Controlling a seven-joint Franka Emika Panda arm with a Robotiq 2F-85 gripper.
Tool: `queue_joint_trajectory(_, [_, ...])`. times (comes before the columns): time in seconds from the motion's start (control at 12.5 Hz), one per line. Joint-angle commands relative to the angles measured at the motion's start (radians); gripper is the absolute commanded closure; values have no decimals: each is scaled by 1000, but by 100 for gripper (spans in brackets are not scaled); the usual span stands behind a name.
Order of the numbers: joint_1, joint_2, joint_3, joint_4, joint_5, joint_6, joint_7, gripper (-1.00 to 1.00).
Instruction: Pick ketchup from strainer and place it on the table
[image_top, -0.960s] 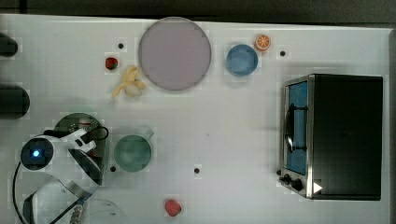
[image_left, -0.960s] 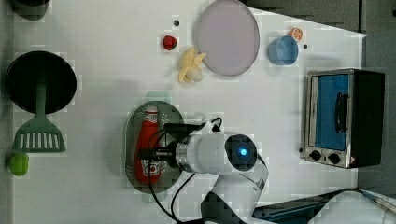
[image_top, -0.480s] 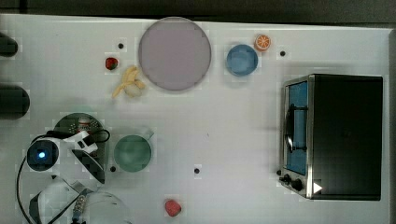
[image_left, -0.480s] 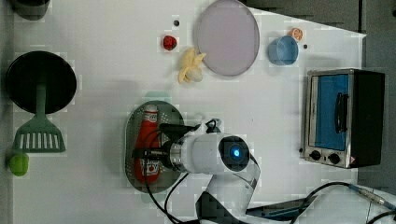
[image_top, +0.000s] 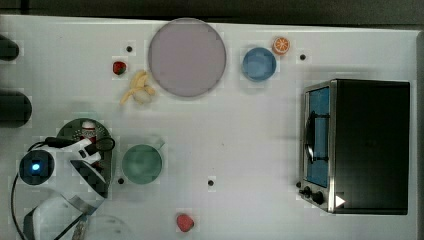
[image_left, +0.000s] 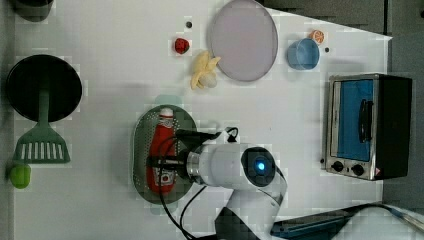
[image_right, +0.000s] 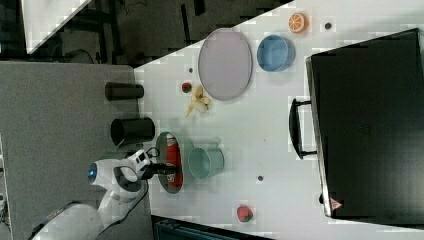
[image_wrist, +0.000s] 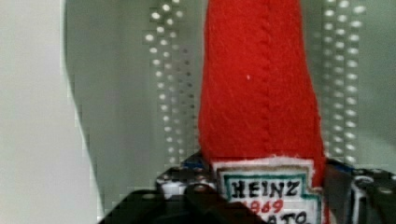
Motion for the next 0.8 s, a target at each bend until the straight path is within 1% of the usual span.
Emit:
queue_joint_trajectory(0.08, [-15,-198,45,28,87,-145,42,-25])
queue_joint_trajectory(0.24, [-31,-298,41,50,196,-261,8,-25])
queue_joint_trajectory(0.32, [-46,-337,36,62,226,-310,-45,-25])
queue_joint_trajectory(0.56, [-111,-417,-21,94,233,-434,-234,-25])
queue_joint_trajectory(0.8, [-177,-451,-132,102,233,-462,-387,-25])
